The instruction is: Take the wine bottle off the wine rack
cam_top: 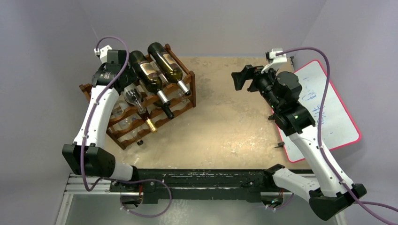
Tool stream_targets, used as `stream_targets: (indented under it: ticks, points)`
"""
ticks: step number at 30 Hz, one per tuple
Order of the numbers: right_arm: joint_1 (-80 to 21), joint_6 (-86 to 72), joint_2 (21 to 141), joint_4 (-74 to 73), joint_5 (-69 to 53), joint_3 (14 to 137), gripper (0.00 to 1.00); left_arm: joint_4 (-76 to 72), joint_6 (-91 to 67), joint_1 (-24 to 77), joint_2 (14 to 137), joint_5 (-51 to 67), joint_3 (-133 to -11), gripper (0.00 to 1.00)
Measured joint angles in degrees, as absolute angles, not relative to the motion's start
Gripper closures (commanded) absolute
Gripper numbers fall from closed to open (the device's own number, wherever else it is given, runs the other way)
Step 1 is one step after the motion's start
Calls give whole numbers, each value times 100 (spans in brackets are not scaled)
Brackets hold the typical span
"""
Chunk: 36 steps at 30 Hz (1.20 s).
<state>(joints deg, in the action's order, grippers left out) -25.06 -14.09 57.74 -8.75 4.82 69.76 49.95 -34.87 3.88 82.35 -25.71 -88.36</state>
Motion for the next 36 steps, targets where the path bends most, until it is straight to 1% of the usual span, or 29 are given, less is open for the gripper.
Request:
stream_targets:
  ticks: [1, 3, 6, 9, 11, 17, 18, 19, 31, 36]
  points:
    - [-2506, -1409, 5771, -875, 484, 6976, 0, 4954, -3487, 388, 8202, -2567, -8794, 55]
    - [-2506, -1406, 5771, -875, 482, 6976, 0, 4890, -3494, 388, 8103, -2552, -8694, 60]
    - [-2506, -1406, 5774, -875, 480, 6976, 0, 4853, -3509, 388, 7926, -2512, -8560, 73]
    - [-2506, -1404, 5776, -875, 471, 6976, 0, 4829, -3551, 388, 7771, -2467, -8536, 79]
    - [-2506, -1400, 5782, -875, 460, 6976, 0, 4768, -3570, 388, 7662, -2436, -8517, 87]
    - [-2506, -1389, 5846, -871, 366, 6976, 0, 4646, -3708, 388, 7360, -2351, -8322, 96]
    - [-2506, -1389, 5854, -873, 346, 6976, 0, 4622, -3734, 388, 7330, -2322, -8278, 99]
    - [-2506, -1389, 5863, -873, 344, 6976, 0, 4606, -3754, 388, 7312, -2305, -8252, 100]
    - [-2506, -1352, 5909, -847, 290, 6956, 0, 4508, -3868, 388, 7113, -2137, -8162, 100]
    - [-2506, -1243, 6007, -786, 69, 6928, 0, 4554, -4069, 388, 6976, -2117, -8202, 100]
